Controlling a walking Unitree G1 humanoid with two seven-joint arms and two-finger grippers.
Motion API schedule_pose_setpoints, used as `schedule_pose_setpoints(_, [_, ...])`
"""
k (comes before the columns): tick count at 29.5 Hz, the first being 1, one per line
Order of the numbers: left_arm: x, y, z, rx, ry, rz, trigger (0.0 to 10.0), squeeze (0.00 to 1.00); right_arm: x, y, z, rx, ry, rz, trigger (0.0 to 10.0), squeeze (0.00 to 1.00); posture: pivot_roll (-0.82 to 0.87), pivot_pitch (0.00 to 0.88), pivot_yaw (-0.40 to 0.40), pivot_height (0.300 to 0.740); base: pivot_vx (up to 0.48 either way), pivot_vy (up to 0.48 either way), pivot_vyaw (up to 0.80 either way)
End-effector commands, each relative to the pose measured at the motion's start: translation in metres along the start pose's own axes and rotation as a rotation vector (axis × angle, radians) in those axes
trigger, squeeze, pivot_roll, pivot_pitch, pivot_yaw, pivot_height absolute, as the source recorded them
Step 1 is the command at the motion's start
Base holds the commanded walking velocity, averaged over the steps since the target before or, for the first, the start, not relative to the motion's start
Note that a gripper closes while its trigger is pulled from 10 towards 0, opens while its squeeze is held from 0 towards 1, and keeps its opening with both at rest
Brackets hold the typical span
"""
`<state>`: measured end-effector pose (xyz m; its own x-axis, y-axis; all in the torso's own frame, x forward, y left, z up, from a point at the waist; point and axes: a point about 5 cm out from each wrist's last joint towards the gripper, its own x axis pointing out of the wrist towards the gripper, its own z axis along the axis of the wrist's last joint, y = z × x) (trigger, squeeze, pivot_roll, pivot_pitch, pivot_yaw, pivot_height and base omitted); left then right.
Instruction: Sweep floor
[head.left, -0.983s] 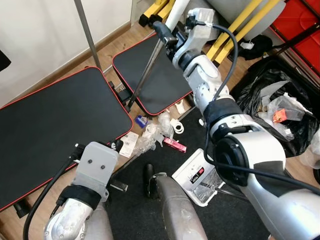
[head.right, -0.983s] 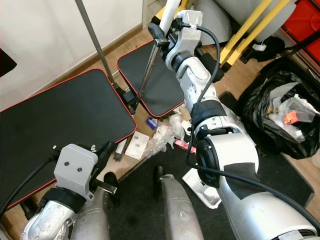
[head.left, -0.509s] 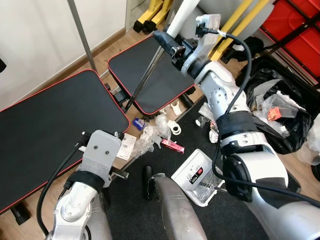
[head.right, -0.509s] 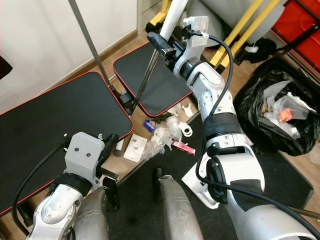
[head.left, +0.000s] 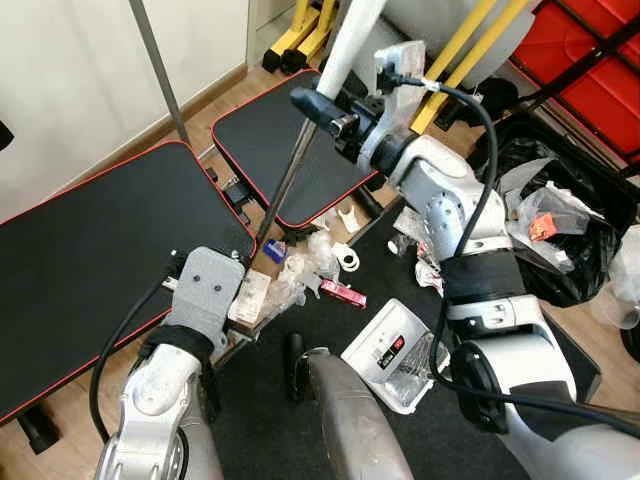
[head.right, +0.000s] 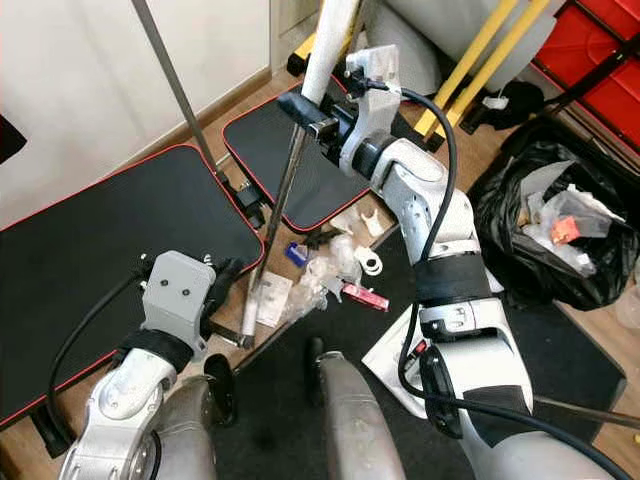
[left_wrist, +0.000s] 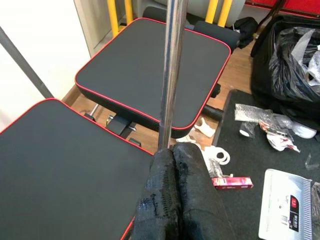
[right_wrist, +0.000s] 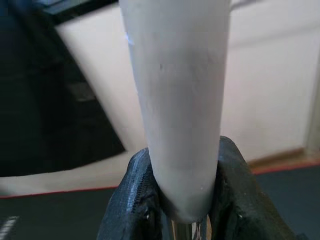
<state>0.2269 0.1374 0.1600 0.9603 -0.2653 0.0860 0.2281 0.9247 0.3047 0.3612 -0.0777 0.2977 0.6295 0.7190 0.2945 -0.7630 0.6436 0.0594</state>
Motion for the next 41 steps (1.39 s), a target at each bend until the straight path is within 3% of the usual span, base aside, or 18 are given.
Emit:
schedule_pose_setpoints(1, [-0.002,-0.004,-0.007,-0.031,0.025,0.036,10.0,0.0,-0.005,0.007,0.009,0.008,-0.037,0.076,0.0,0.0,-0.07,0.258,-0.23,0.74,0.0,0.0,0.0])
schedule_pose_setpoints(9, [0.003,-0.004,-0.01,-0.036,0.025,0.03,10.0,0.0,-0.014,0.011,0.022,-0.05,-0.022,0.117,0.1,0.0,-0.08,0.24,-0.229,0.74,0.0,0.0,0.0])
schedule_pose_setpoints(10, [0.005,-0.004,-0.011,-0.041,0.033,0.018,10.0,0.0,-0.018,0.012,0.026,-0.066,-0.03,0.125,10.0,0.0,-0.09,0.236,-0.228,0.74,0.0,0.0,0.0])
schedule_pose_setpoints(18, [0.014,0.004,-0.016,-0.103,0.076,0.042,10.0,0.0,-0.033,0.027,0.026,-0.07,-0.017,0.179,10.0,0.0,-0.1,0.213,-0.22,0.74,0.0,0.0,0.0])
schedule_pose_setpoints(23, [0.025,0.013,-0.019,-0.153,0.082,0.056,10.0,0.0,-0.043,0.04,0.003,-0.023,0.024,0.165,10.0,0.0,-0.11,0.169,-0.205,0.74,0.0,0.0,0.0])
schedule_pose_setpoints(28, [0.032,0.016,-0.02,-0.144,0.078,0.066,10.0,0.0,-0.046,0.037,-0.003,-0.004,0.028,0.102,10.0,0.0,-0.11,0.139,-0.191,0.74,0.0,0.0,0.0])
schedule_pose_setpoints(41, [0.057,0.026,-0.025,-0.086,0.101,0.111,10.0,0.0,-0.063,0.033,-0.016,-0.023,0.064,0.018,10.0,0.0,-0.11,0.062,-0.17,0.74,0.0,0.0,-0.73])
